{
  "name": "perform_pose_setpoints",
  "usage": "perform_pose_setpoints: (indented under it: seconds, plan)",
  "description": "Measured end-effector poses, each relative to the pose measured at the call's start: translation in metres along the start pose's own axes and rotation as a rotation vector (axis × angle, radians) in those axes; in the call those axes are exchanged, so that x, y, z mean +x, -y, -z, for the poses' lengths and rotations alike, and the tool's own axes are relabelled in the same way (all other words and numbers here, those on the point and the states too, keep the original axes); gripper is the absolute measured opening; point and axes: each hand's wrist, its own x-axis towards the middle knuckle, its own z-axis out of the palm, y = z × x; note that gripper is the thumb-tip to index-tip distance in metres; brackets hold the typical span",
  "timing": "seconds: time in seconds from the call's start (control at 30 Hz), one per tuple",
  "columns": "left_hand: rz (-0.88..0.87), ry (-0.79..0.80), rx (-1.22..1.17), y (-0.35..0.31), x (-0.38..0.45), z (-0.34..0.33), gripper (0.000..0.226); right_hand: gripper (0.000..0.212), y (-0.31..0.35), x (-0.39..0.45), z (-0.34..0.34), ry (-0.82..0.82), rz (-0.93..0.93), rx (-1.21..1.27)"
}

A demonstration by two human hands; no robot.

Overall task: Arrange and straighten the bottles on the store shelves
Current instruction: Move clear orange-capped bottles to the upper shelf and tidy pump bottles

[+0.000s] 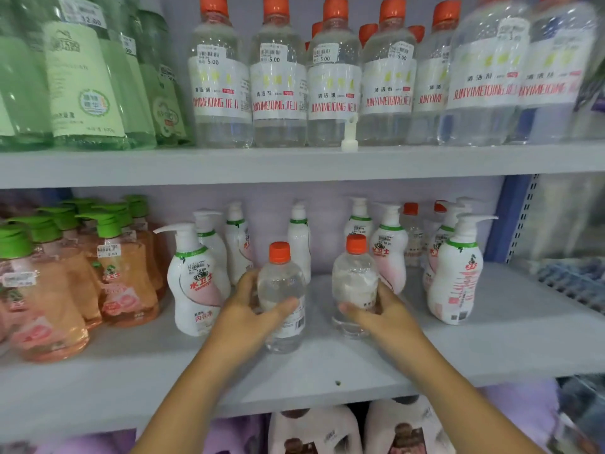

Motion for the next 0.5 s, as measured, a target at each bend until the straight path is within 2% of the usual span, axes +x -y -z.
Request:
perform_pose_setpoints:
  seconds: [0.1,0.23,0.37,0.5]
  plan:
    - [0.021,-0.057,0.09,0.012,-0.016,-0.018,0.069,0.065,-0.004,0.0,0.003,0.035,0.0,-0.003]
    - [0.051,-0.183,0.059,0.005,-0.032,-0.035,0.061,0.064,-0.004,-0.005,0.017,0.072,0.01,-0.038]
    - [0.066,-0.273,0.064,-0.018,-0.068,-0.047,0.063,0.06,0.007,-0.032,0.04,0.135,0.033,-0.061]
    - [-0.044,-0.404,0.047,-0.069,-0.119,-0.061,0.058,0.055,0.038,-0.07,0.068,0.209,0.092,0.002]
